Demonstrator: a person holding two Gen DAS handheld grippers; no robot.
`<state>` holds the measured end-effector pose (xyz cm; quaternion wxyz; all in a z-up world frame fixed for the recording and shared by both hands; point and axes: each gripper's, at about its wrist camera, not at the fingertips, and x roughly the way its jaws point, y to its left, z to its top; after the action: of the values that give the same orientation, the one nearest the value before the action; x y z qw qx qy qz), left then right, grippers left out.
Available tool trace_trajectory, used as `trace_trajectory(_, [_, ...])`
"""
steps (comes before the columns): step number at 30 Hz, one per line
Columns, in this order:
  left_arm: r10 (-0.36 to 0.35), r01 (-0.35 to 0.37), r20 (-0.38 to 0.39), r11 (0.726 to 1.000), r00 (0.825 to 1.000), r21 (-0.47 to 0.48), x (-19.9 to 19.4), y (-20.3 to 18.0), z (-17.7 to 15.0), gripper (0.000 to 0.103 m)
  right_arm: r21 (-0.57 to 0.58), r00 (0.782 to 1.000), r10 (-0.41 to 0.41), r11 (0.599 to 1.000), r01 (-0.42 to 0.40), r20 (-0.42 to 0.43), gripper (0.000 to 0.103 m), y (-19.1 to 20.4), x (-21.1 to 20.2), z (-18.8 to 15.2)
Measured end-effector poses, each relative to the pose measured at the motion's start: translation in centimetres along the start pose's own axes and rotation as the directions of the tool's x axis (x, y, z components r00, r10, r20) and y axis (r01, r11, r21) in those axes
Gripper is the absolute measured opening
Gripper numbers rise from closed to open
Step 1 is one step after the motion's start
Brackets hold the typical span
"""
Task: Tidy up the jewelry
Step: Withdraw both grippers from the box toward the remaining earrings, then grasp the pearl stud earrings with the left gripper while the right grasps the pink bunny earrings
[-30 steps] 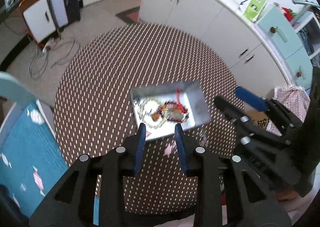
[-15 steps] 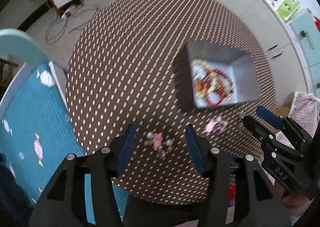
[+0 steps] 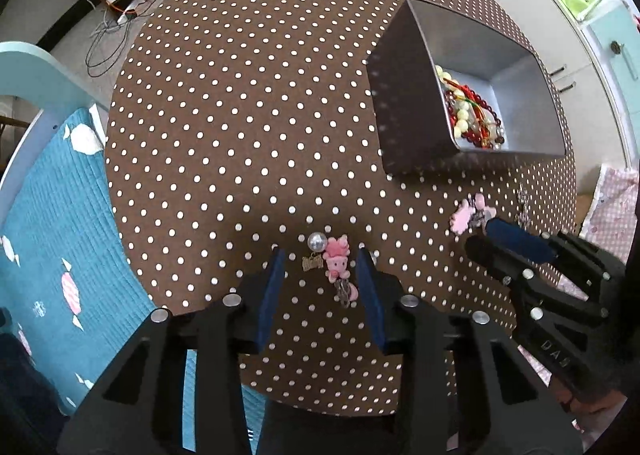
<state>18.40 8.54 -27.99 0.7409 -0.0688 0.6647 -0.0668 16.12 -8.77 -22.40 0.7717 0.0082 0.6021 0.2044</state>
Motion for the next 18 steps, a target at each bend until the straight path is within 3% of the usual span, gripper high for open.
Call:
trace_trajectory(8, [0.003, -0.003, -0.019, 0.999, 1.0, -0.032, 0.9, 0.8, 0.7, 0.015, 0.015, 1.0, -0.012, 1.0, 0.012, -0.011, 0.027, -0.6, 0.7, 0.8])
trace_trajectory(18, [0.009, -0.009, -0.019, 1.0, 1.0, -0.017, 1.3, 1.0, 0.6, 0.011, 0.013, 0.998, -0.062, 0.998, 0.062, 0.011, 0.026, 0.1, 1.9, 1.4])
